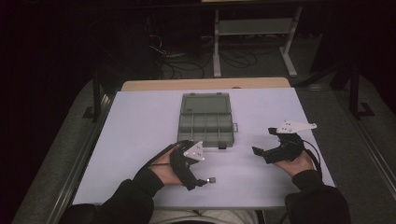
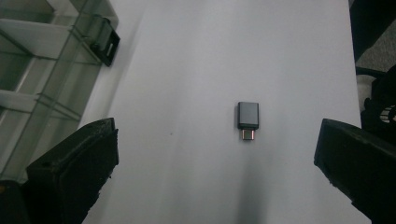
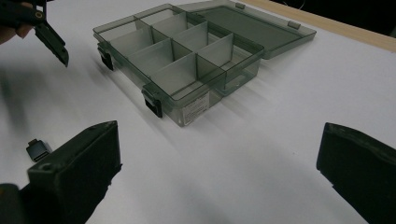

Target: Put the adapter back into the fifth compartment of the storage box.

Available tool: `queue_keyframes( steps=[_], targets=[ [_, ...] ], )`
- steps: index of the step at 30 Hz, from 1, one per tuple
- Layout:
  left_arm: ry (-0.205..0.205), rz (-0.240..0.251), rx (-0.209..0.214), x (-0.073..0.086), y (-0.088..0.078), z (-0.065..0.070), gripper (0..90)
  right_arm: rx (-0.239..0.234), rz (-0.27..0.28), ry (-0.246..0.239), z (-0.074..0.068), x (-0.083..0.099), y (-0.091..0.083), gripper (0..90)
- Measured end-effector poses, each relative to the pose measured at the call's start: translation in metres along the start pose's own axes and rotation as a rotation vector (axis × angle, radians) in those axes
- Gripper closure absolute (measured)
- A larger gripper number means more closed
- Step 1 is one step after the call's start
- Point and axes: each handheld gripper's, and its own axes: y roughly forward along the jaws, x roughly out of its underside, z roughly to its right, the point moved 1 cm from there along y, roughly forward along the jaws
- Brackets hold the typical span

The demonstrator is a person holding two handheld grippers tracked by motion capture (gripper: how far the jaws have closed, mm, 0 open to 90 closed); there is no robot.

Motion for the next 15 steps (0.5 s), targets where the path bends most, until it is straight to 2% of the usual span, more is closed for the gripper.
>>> queue_keyframes(
  steps=[8,10,15],
  targets=[
    [0.014,-0.013,0.015,-0.003,0.012,0.005,0.0,-0.001,-0.002,-0.001,0.000,0.000,0.000,0.0],
    [0.028,-0.029,0.017,-0.004,0.017,0.007,0.0,-0.001,-0.003,-0.002,0.000,0.000,0.001,0.0],
    [0.034,-0.018,0.036,-0.005,0.021,0.009,0.1,-0.003,-0.004,-0.002,0.000,0.000,0.001,0.0]
  ],
)
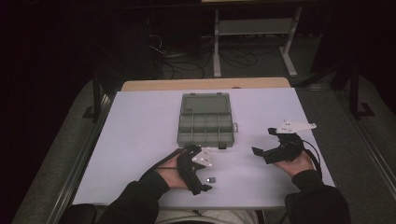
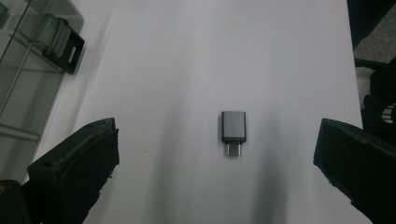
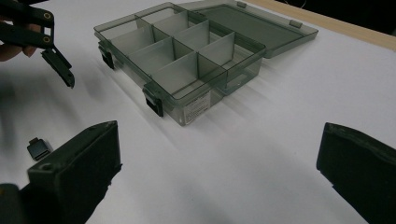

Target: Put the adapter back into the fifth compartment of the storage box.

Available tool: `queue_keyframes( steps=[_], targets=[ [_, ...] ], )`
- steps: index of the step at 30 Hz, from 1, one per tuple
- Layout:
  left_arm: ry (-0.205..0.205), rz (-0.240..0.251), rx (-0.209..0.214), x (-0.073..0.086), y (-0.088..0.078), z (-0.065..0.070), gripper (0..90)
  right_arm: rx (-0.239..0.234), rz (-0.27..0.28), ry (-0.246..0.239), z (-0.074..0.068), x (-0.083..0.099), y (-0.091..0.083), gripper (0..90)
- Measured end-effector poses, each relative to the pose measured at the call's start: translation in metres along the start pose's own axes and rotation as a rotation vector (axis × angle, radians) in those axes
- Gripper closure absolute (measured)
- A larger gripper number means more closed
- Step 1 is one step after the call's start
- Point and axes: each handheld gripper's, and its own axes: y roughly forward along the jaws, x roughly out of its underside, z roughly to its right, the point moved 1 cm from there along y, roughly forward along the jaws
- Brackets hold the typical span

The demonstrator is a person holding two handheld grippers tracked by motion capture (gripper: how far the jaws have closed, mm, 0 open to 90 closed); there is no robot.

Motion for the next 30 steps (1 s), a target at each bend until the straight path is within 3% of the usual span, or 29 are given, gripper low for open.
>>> queue_keyframes(
  steps=[10,23,30],
  targets=[
    [0.018,0.003,0.044,0.000,0.006,0.001,9.5,-0.005,0.001,-0.005,0.000,0.000,0.000,0.0],
    [0.029,0.016,0.086,-0.001,0.011,0.001,31.6,-0.007,0.002,-0.005,0.000,0.000,0.000,0.0],
    [0.046,0.003,0.085,0.000,0.014,0.003,44.5,-0.007,0.004,-0.005,0.000,0.000,0.000,0.0]
  ],
)
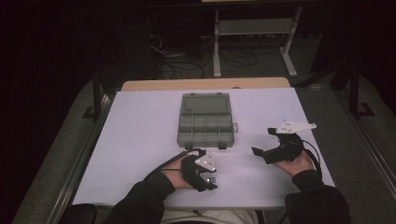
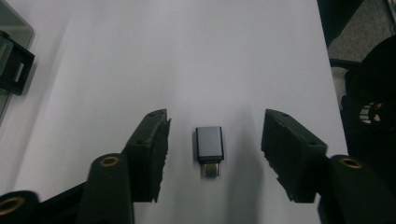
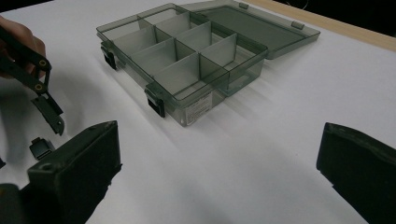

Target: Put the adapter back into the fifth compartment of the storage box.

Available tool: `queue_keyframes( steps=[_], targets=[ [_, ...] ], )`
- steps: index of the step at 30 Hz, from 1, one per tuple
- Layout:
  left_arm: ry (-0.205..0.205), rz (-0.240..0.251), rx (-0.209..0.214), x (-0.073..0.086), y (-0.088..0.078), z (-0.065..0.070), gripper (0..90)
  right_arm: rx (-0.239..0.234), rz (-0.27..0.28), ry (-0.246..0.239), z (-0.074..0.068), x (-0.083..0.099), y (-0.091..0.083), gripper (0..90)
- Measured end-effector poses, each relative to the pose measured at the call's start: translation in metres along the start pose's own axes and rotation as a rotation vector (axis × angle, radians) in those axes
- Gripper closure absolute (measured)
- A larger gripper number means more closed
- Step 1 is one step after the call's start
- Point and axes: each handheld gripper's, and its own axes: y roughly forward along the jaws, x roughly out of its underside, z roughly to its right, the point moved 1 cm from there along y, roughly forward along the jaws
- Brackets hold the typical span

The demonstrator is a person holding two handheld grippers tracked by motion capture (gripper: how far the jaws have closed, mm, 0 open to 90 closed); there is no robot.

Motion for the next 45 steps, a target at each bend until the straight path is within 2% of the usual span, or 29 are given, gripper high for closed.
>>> queue_keyframes(
  steps=[4,7,8,9,10,11,14,26,45],
  targets=[
    [0.008,-0.009,0.001,0.001,0.000,0.000,51.4,0.001,0.001,0.000,0.000,0.000,0.000,0.0],
    [0.015,-0.006,-0.005,0.000,0.000,0.000,60.0,0.000,0.001,0.001,0.000,0.000,0.000,0.0],
    [0.014,-0.003,-0.009,0.000,-0.001,0.000,60.0,-0.001,0.000,0.000,0.000,0.000,0.000,0.0],
    [0.014,-0.003,-0.009,0.000,-0.001,0.000,64.3,-0.001,0.000,0.000,0.000,0.000,0.000,0.0],
    [0.020,-0.011,-0.009,0.001,0.000,-0.001,64.3,-0.001,0.000,0.000,0.000,0.000,0.000,0.0],
    [0.017,-0.016,-0.007,0.002,0.001,-0.001,70.0,-0.002,0.000,0.001,0.000,0.000,0.000,0.0],
    [0.006,-0.016,-0.003,0.002,0.000,-0.003,75.7,-0.003,-0.003,0.000,0.000,0.000,0.000,0.0],
    [-0.013,-0.014,0.004,0.003,-0.004,-0.006,76.3,-0.006,-0.007,0.000,0.000,0.000,0.000,0.0],
    [-0.037,0.012,-0.028,-0.001,-0.033,-0.019,76.2,-0.004,-0.006,0.003,0.000,0.000,0.000,0.0]
  ],
)
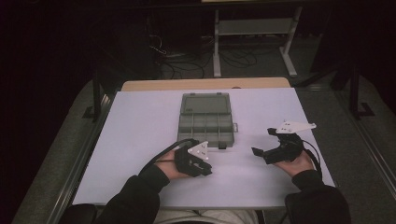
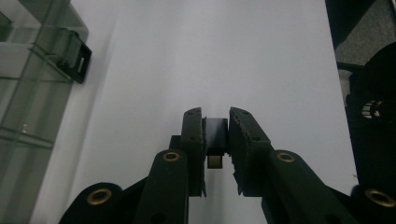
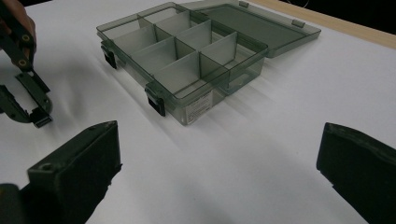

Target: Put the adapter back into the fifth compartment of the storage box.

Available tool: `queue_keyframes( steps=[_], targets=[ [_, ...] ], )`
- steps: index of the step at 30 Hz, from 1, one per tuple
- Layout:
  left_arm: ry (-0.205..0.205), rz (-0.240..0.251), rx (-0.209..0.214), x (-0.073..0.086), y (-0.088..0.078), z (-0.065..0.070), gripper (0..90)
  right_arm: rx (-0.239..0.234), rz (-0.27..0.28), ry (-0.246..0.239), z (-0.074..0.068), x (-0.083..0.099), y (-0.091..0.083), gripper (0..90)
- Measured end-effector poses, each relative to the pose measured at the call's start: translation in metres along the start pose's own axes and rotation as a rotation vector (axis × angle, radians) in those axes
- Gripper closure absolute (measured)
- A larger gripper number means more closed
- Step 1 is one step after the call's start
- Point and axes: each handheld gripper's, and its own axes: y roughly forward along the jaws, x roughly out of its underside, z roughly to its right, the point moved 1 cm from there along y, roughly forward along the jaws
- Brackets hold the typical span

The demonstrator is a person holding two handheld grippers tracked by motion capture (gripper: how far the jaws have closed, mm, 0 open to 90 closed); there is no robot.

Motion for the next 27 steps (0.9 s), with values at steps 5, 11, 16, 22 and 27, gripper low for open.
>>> queue_keyframes(
  steps=[5,11,16,22,27],
  targets=[
    [-0.006,0.005,-0.009,-0.002,-0.007,-0.003,76.2,0.002,0.000,0.001,0.000,0.000,0.000,0.0],
    [-0.003,0.015,-0.030,-0.007,-0.019,-0.008,76.2,0.005,0.002,-0.001,0.000,0.000,0.000,0.0],
    [-0.008,0.012,-0.044,-0.009,-0.029,-0.013,76.3,0.001,0.002,-0.001,0.000,0.000,0.000,0.0],
    [-0.020,0.026,-0.070,-0.012,-0.042,-0.023,76.3,-0.003,-0.001,-0.002,0.000,0.000,0.000,0.0],
    [-0.024,0.032,-0.080,-0.014,-0.049,-0.028,76.3,-0.002,0.001,-0.001,0.000,0.000,0.000,0.0]
  ],
)
